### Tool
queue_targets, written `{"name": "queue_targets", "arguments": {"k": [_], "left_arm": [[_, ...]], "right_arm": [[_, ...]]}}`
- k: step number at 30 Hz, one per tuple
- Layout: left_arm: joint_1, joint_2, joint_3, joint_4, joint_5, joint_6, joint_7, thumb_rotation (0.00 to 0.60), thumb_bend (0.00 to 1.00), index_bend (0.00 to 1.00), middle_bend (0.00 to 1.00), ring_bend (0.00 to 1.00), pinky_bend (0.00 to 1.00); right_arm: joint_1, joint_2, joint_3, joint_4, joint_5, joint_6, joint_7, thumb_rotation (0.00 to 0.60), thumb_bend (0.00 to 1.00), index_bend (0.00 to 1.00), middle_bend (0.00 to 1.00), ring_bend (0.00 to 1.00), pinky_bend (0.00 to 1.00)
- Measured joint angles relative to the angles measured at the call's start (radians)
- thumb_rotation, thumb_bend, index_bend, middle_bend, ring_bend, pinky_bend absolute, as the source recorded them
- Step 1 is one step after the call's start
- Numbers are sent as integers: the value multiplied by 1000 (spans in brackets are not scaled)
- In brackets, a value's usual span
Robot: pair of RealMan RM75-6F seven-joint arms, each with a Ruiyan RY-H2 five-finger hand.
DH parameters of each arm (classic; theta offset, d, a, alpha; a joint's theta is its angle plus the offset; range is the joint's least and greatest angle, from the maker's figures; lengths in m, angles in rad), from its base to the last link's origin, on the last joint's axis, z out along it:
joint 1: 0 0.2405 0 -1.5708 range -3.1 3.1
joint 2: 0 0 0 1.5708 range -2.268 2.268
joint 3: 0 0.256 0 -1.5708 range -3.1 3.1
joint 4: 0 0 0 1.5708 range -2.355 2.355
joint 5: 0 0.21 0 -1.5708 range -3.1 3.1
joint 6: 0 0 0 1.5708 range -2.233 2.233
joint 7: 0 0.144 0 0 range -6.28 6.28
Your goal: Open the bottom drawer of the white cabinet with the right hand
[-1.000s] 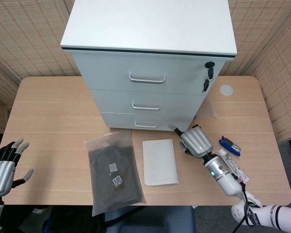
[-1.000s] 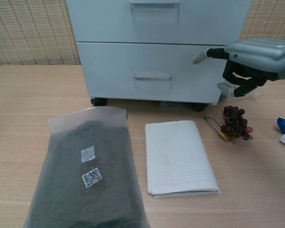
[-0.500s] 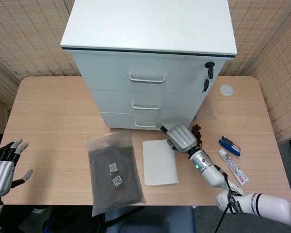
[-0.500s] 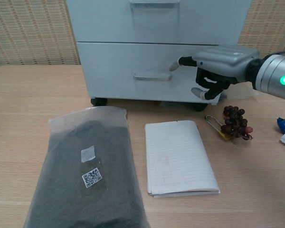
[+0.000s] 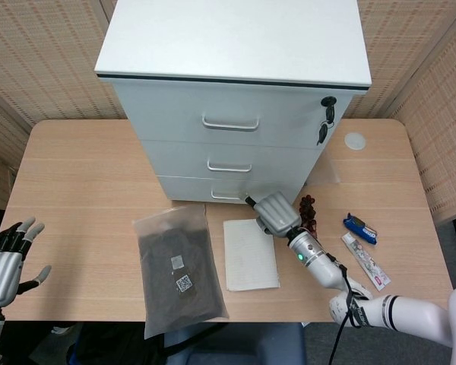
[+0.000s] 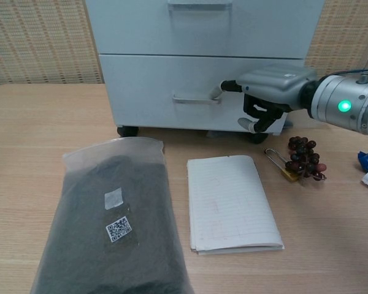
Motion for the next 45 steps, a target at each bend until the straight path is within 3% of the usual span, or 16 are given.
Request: {"name": "queue_targets", "arguments": {"k": [22, 45], "left_arm": [[-1, 0, 1, -6, -5, -7, 15, 600, 224, 145, 105, 98, 145], [12, -6, 10, 3, 22, 23, -4, 600, 223, 145, 105, 98, 144]], "right_arm": [[26, 14, -52, -12, -6, 12, 22, 600, 456, 143, 861, 906, 990], [14, 90, -130, -190, -46, 42, -40, 600, 455, 146, 859, 906, 990]]}}
